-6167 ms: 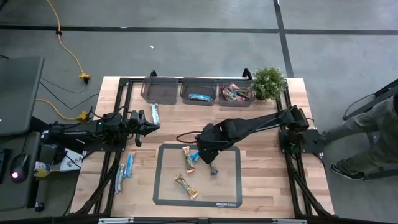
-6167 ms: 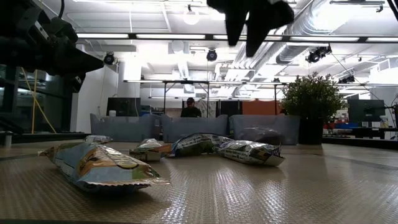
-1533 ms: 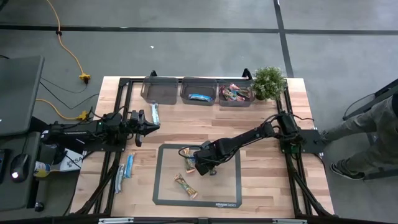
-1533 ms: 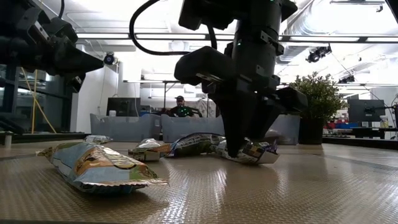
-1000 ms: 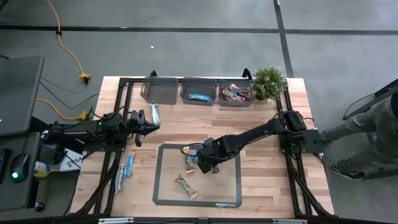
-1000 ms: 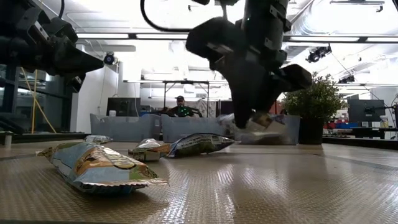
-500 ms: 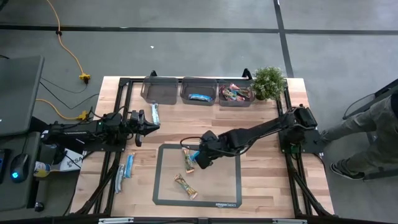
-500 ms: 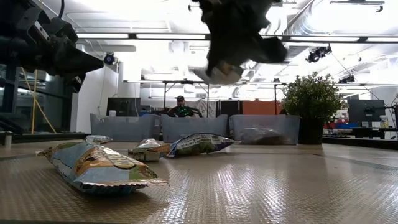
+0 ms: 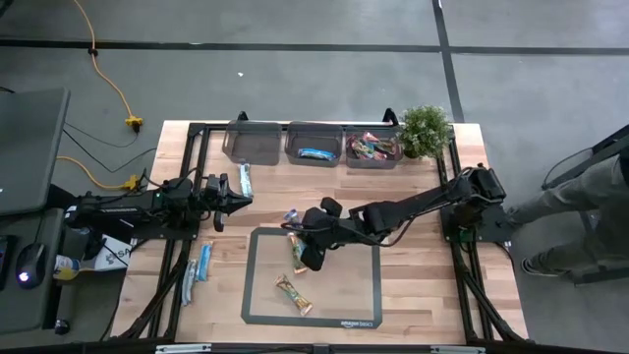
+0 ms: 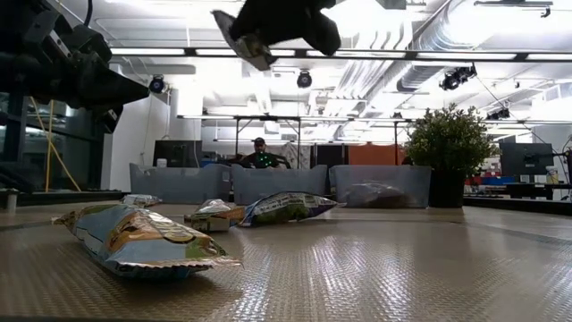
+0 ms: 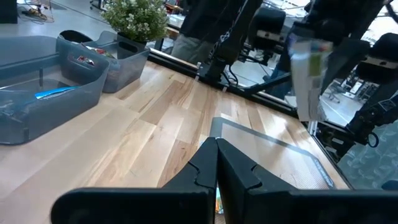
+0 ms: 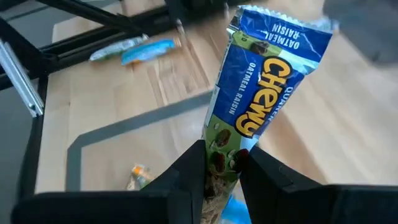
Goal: Pick and place Granola Bars by type
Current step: Put the blue granola bar into the middle black bin
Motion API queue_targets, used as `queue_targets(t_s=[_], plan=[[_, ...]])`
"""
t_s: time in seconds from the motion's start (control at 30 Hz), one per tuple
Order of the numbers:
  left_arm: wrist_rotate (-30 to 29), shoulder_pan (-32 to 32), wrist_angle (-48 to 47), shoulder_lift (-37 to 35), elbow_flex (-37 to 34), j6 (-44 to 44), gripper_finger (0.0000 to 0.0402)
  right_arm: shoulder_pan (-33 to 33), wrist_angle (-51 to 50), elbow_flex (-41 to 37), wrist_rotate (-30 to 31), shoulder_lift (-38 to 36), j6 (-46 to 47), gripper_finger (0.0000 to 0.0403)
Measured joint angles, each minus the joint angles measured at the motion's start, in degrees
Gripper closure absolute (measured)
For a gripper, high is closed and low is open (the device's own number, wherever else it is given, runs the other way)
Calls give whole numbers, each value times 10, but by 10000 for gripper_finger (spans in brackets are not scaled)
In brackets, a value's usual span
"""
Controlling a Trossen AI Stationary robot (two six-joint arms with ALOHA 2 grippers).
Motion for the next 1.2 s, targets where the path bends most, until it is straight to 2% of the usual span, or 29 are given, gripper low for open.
queue_targets(t_s=[0.3,0.57,0.7,0.93,1.2], plan=[[0,0,0,0,0,0,401,-8,79,0,50,0,-102,325],[0,0,0,0,0,0,401,-36,221,0,42,0,-157,325],[0,0,0,0,0,0,401,-55,270,0,18,-10,-170,325],[0,0,0,0,0,0,401,-97,279,25,-9,-44,-207,325],[0,0,0,0,0,0,401,-168,251,125,-54,-52,-282,325]])
